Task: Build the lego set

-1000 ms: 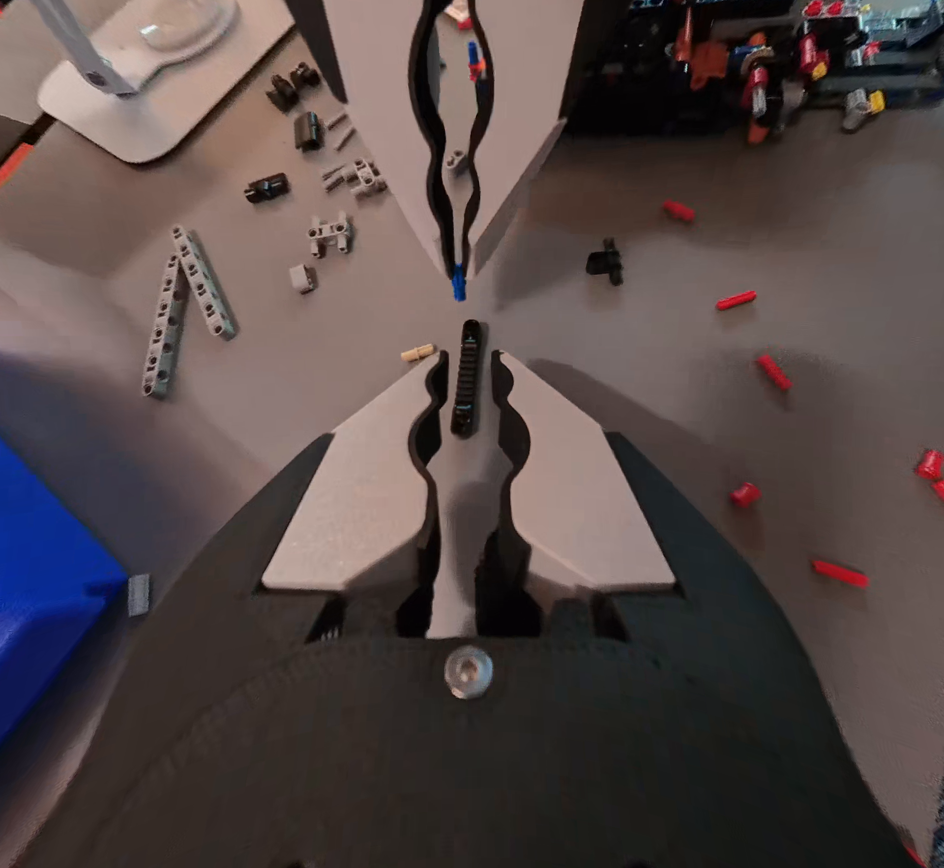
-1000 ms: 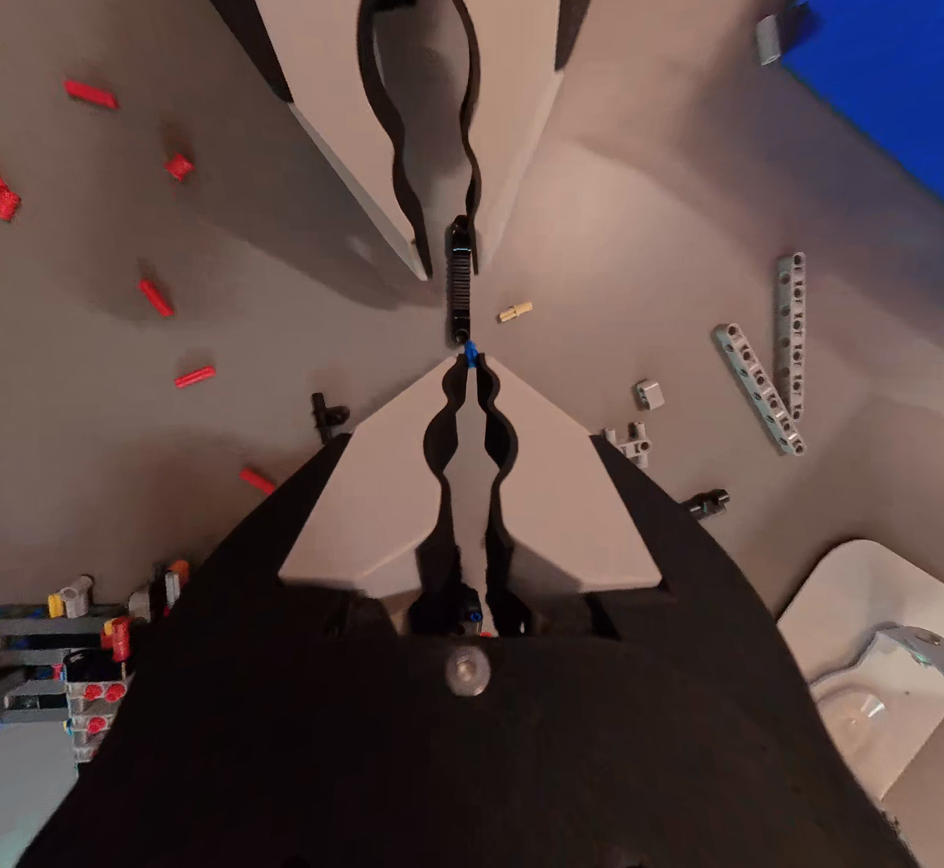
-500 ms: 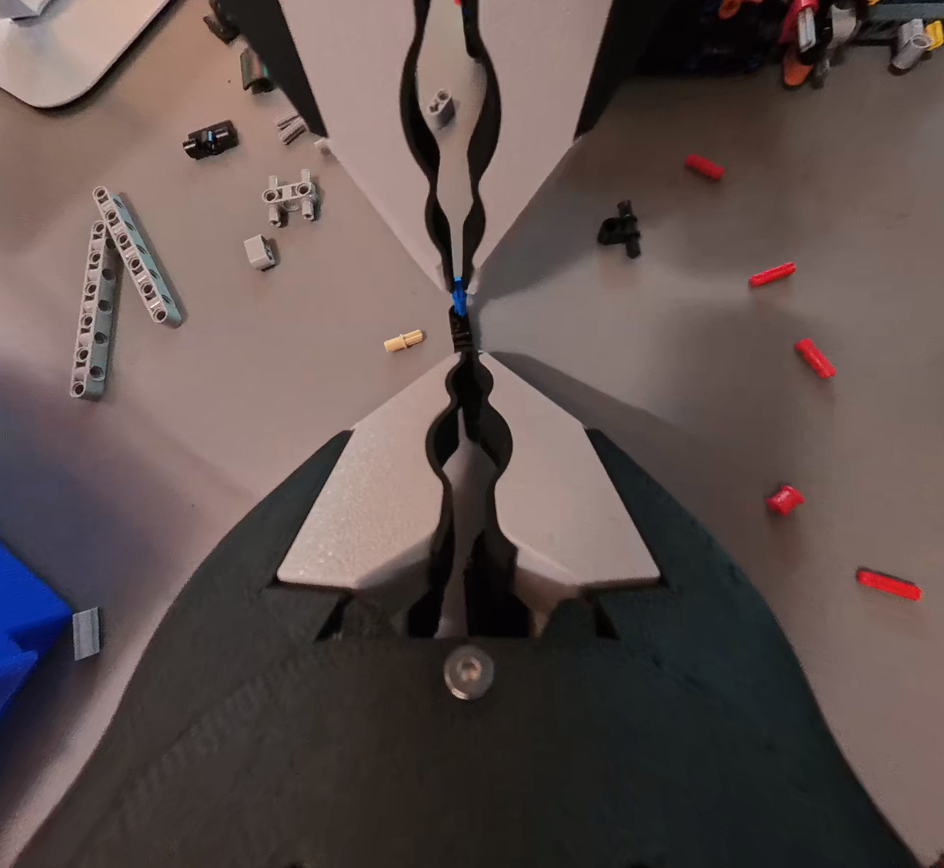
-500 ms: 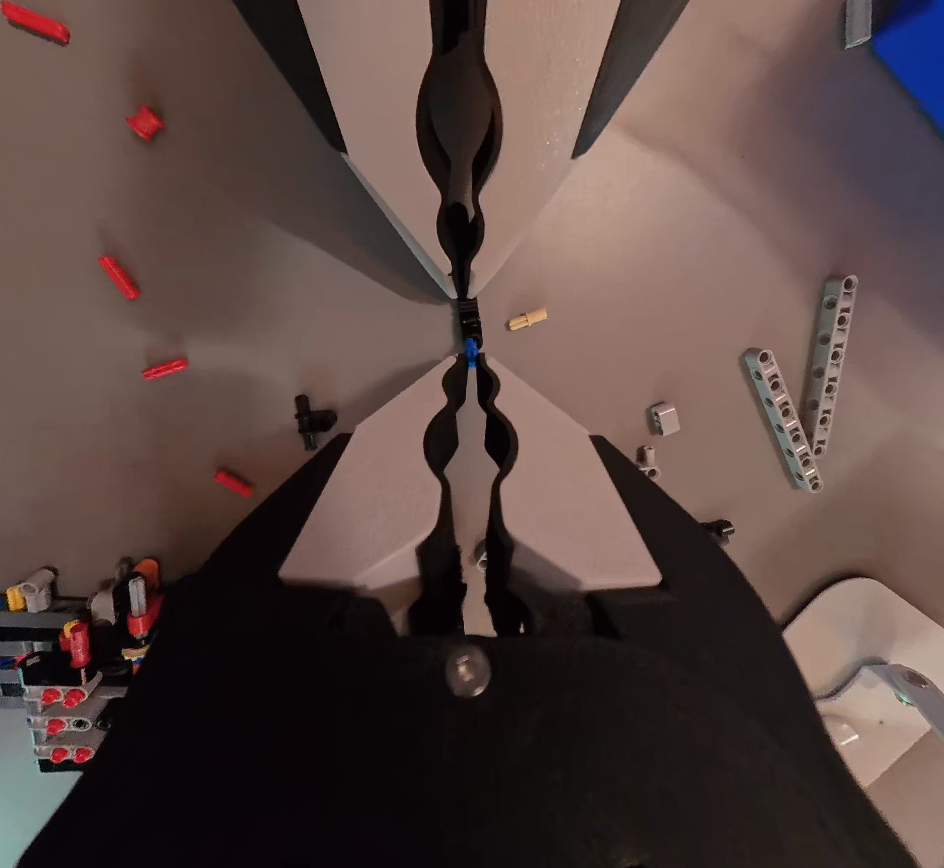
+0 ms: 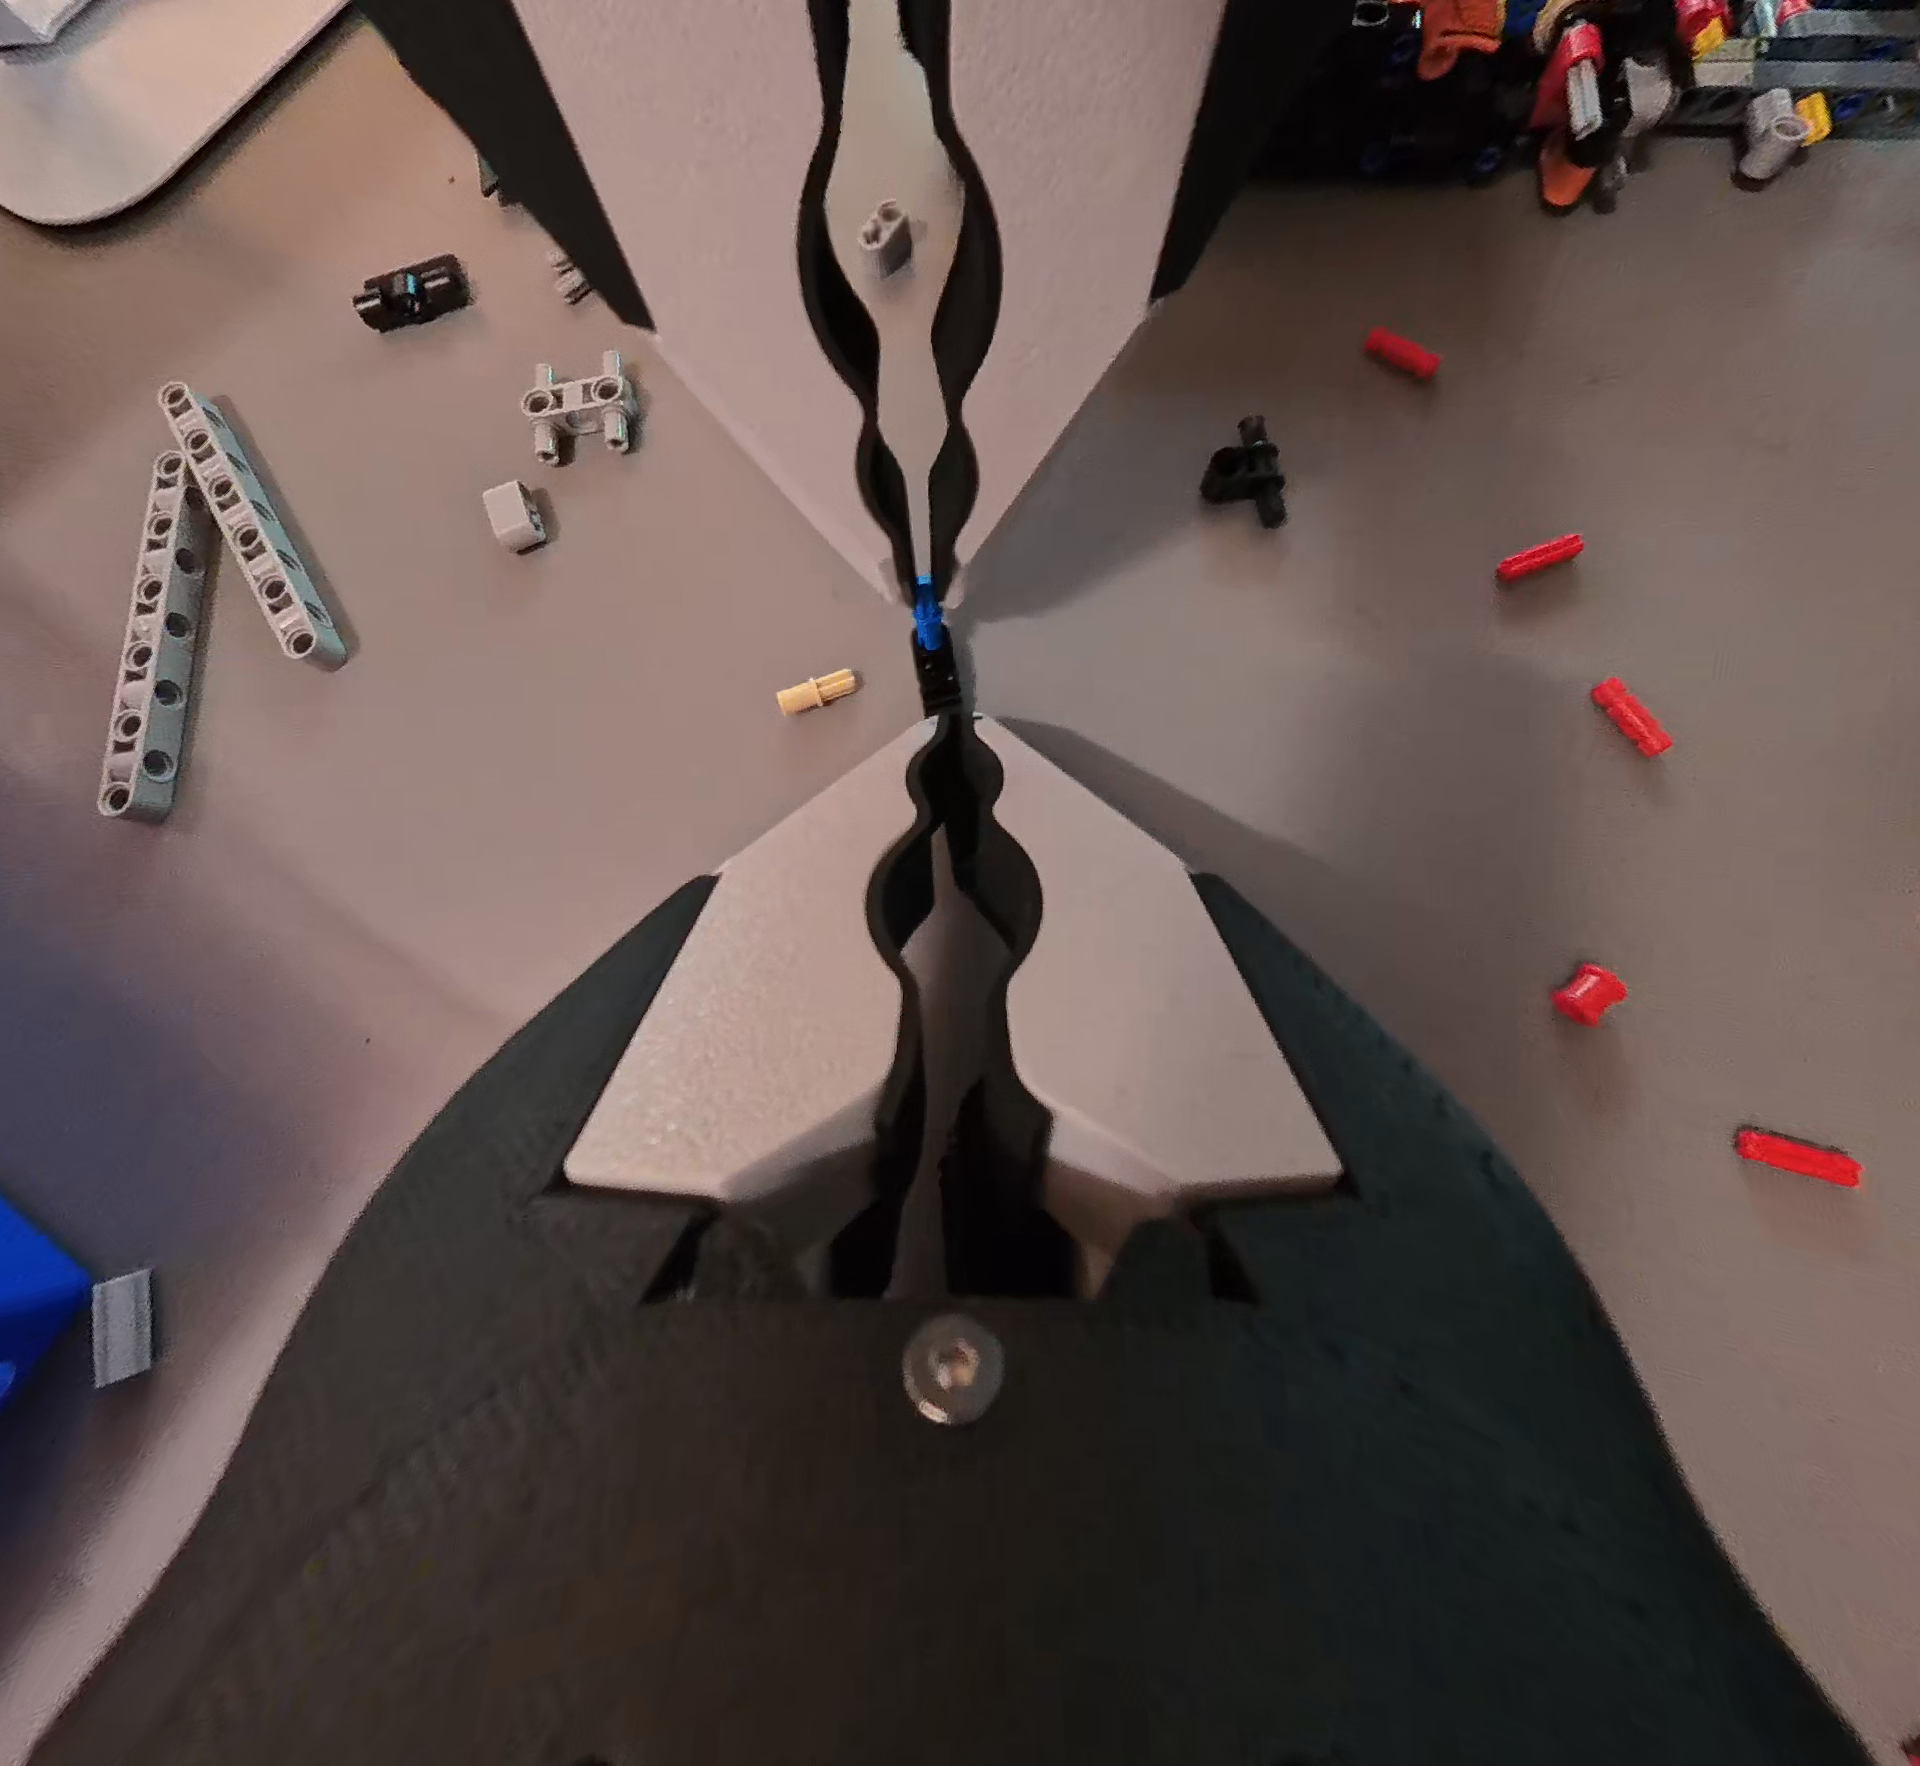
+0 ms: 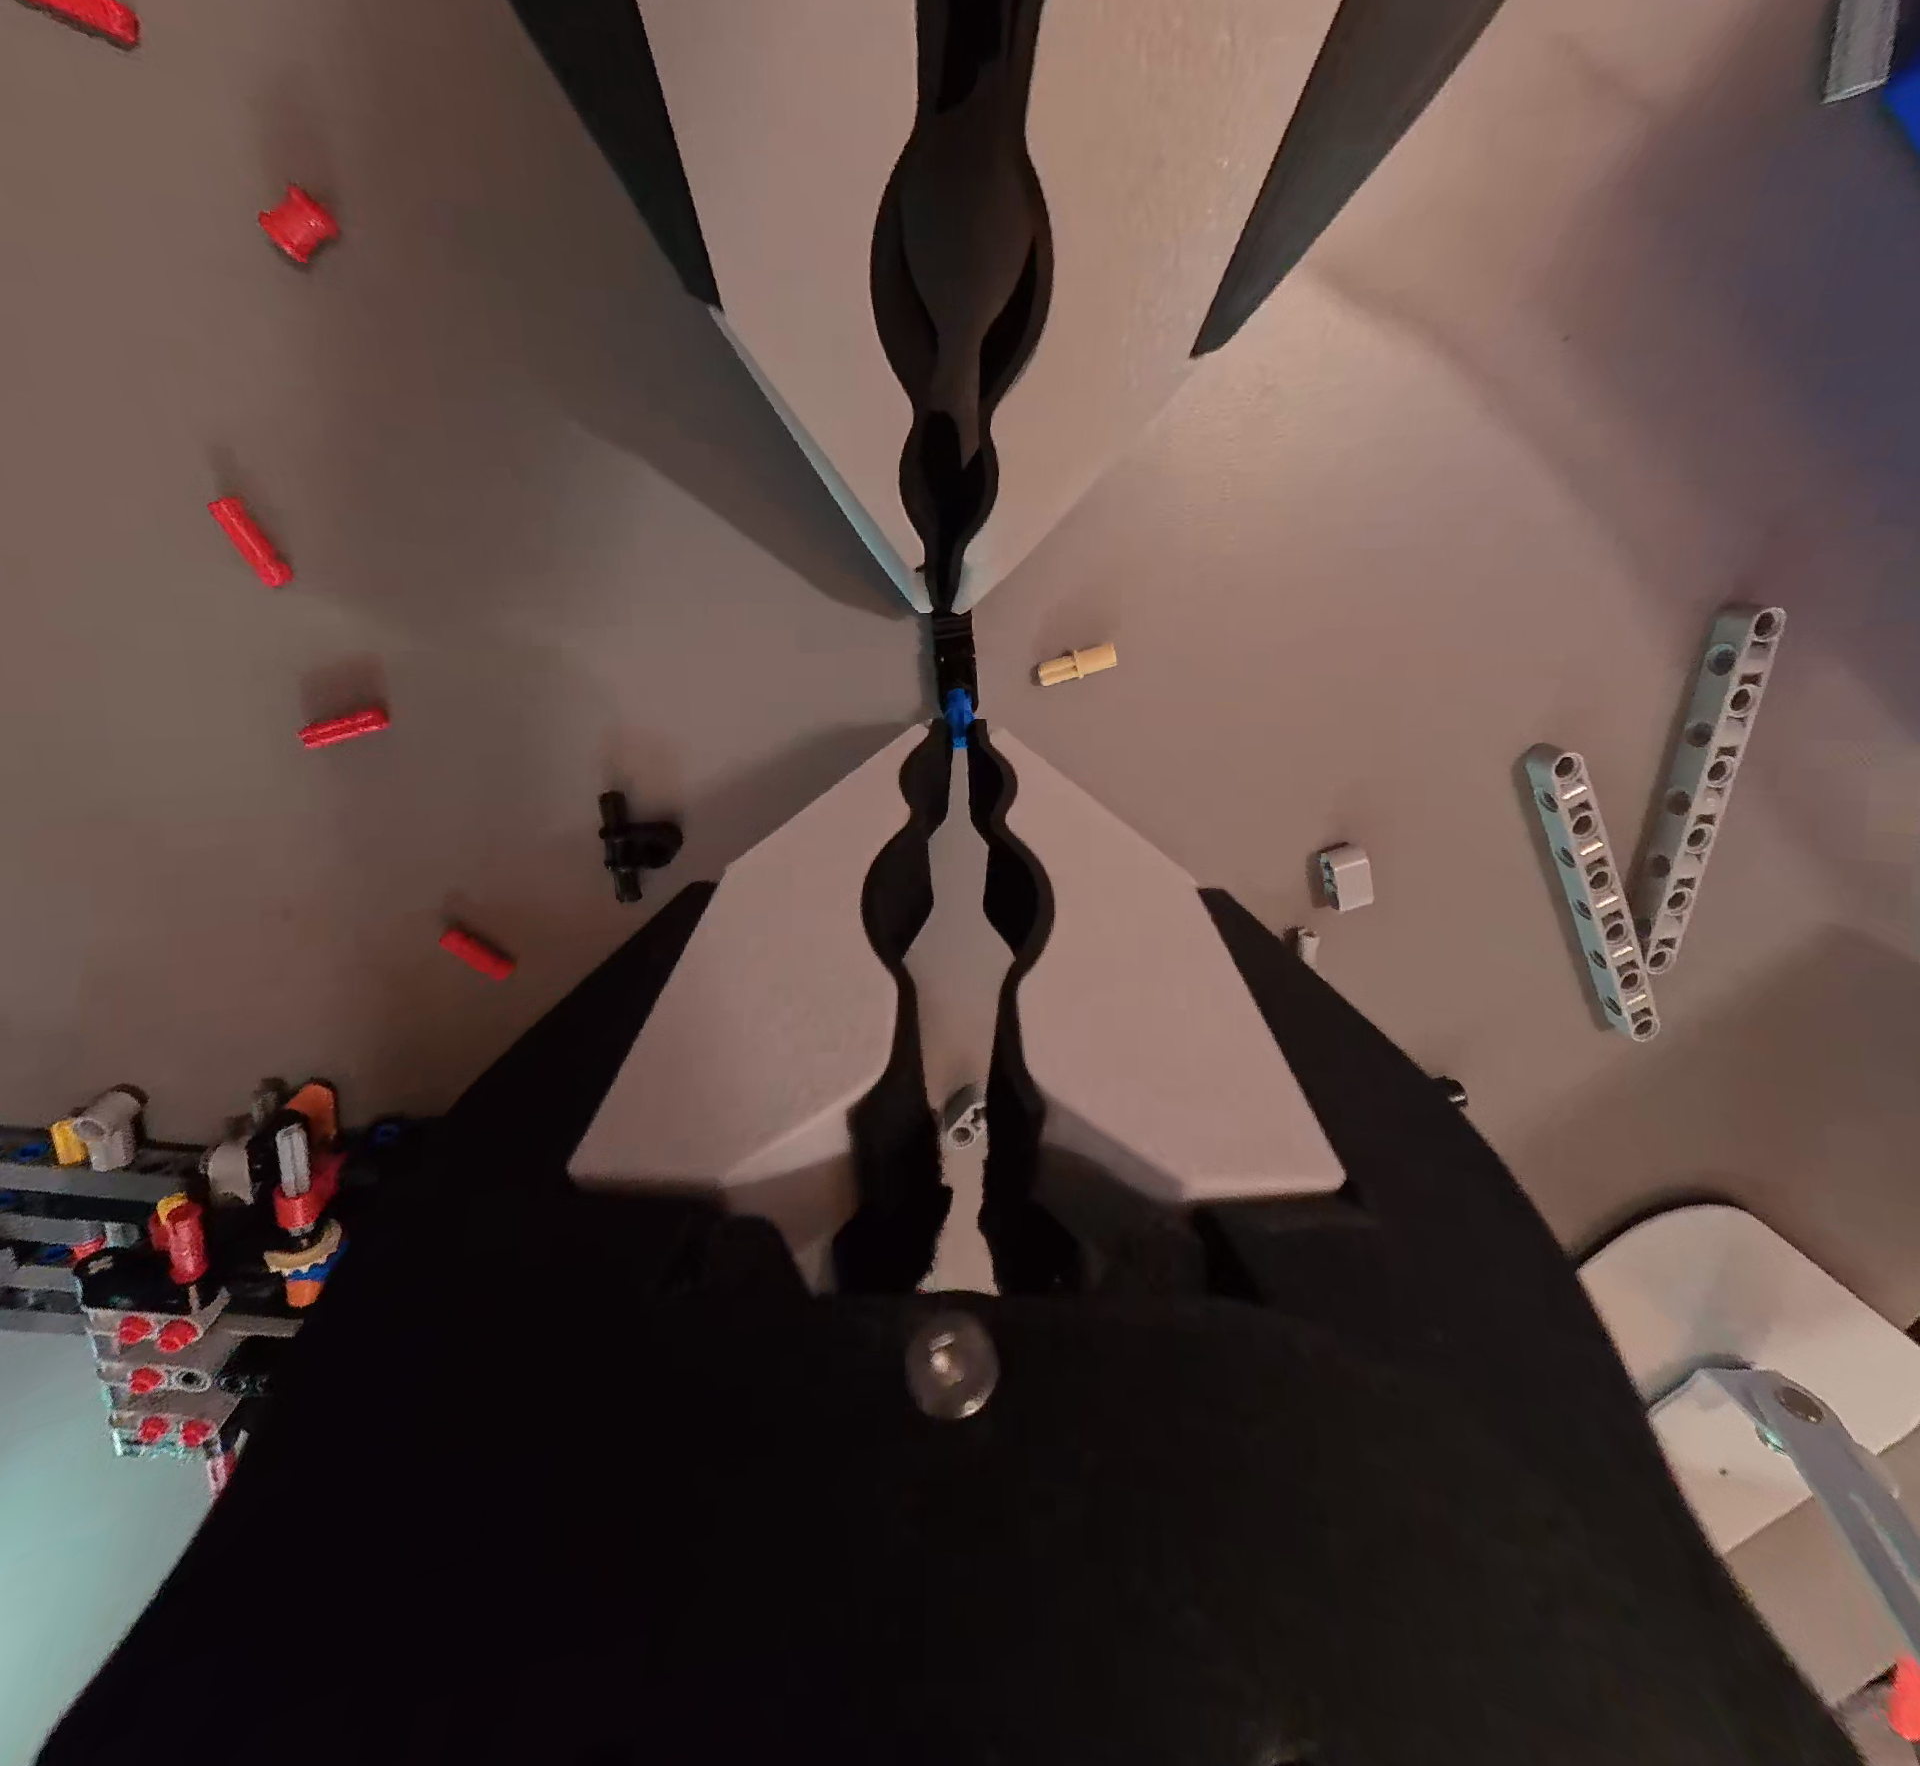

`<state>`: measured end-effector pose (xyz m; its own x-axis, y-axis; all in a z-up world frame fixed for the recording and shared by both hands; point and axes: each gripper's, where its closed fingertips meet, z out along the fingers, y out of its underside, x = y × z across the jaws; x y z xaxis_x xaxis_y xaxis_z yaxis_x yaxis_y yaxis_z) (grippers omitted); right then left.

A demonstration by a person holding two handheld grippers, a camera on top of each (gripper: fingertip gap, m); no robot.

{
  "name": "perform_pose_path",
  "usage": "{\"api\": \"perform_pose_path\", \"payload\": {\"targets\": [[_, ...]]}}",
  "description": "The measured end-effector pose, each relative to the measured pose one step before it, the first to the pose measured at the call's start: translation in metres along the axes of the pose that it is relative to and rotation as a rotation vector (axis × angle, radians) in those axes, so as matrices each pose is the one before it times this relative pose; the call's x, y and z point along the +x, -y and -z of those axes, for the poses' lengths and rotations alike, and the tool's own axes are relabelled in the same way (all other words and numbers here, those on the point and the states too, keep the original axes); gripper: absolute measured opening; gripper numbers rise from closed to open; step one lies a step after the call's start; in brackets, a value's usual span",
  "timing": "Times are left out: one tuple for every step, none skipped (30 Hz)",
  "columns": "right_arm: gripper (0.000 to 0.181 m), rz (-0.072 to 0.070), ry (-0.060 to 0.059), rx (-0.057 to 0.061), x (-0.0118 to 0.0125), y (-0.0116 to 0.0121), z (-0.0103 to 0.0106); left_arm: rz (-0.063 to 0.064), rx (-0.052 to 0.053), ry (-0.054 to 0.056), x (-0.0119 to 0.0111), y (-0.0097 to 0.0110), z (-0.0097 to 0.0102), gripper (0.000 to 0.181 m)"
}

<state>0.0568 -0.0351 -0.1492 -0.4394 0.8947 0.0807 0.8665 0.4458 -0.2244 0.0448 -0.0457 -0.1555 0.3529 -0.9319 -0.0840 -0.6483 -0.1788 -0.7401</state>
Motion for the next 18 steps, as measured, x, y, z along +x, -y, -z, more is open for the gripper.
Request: {"api": "perform_pose_path", "payload": {"targets": [[0.0,0.0013,0.0046,0.0002,-0.00025,0.00017,-0.00017,0.0011,-0.0007,-0.001,0.0002,-0.00031,0.00028,0.0],[0.0,-0.0005,0.0034,0.0002,-0.00001,0.00035,-0.00002,0.0042,0.0015,-0.001,-0.00005,0.00008,-0.00003,0.0],[0.0,0.0002,0.0036,0.0018,0.0,0.00035,-0.00008,0.0013,0.0013,-0.0001,-0.00011,0.00008,0.00015,0.0],[0.0,-0.0091,0.0069,0.0038,0.00011,0.00061,-0.00019,-0.0004,-0.0018,0.0002,-0.00001,-0.00025,-0.00001,0.0],[0.0,-0.013,0.0086,0.0054,0.00001,0.00084,0.0,-0.0033,-0.0021,0.0027,-0.00009,-0.00011,0.0,0.0],[0.0,-0.0027,0.0042,0.0051,0.00021,0.00097,-0.00016,-0.0022,-0.0013,0.0031,0.0,-0.00016,-0.00002,0.0],[0.0,-0.0028,0.0021,0.0014,-0.00005,0.00042,-0.00017,-0.0001,0.0017,0.0011,-0.00001,0.00022,0.00008,0.0],[0.0,-0.0045,-0.001,0.0009,-0.00008,0.00009,-0.00006,0.0012,0.0004,-0.0008,-0.00003,0.00003,-0.00003,0.0],[0.0,-0.0003,-0.0025,0.0054,-0.00014,0.00025,-0.00013,-0.0011,-0.0019,0.0018,-0.00003,-0.00019,-0.00007,0.0],[0.0,-0.006,0.0021,0.0039,-0.00002,-0.00009,-0.00014,-0.0026,-0.0007,0.0031,-0.00008,-0.00006,0.00008,0.0],[0.0,-0.0054,0.0014,0.0026,0.00003,0.00001,-0.00001,-0.0022,-0.0003,0.0026,0.00003,-0.00007,-0.00002,0.0],[0.0,-0.0068,0.0009,0.0071,0.00011,0.00017,-0.0002,0.0014,-0.0001,0.001,-0.00005,-0.00001,0.00001,0.0],[0.0,-0.0073,-0.0029,0.0074,-0.00005,-0.00002,-0.00012,-0.0017,-0.0003,0.0024,-0.00002,0.00002,0.00002,0.0],[0.001,0.0065,-0.0135,0.0033,0.00001,-0.00013,-0.00006,-0.0034,-0.0006,0.0036,0.00002,-0.00008,0.00001,0.0],[0.0,-0.0031,-0.0086,0.0051,0.00008,0.00016,-0.00015,0.0002,0.0,0.0007,-0.00008,0.0,0.0,0.0],[0.001,-0.0027,-0.0066,0.0042,-0.00001,-0.00038,-0.00007,0.0014,0.0,-0.0007,0.00007,-0.00005,0.00004,0.0],[0.001,-0.0086,0.0011,0.0038,-0.0001,-0.00072,-0.00004,-0.0007,0.0,0.0008,-0.00008,-0.00001,0.00003,0.0],[0.0,-0.0125,0.0072,0.0104,0.00012,0.00009,-0.00022,-0.0014,-0.0002,0.0015,-0.00008,-0.00007,-0.00005,0.0]]}}
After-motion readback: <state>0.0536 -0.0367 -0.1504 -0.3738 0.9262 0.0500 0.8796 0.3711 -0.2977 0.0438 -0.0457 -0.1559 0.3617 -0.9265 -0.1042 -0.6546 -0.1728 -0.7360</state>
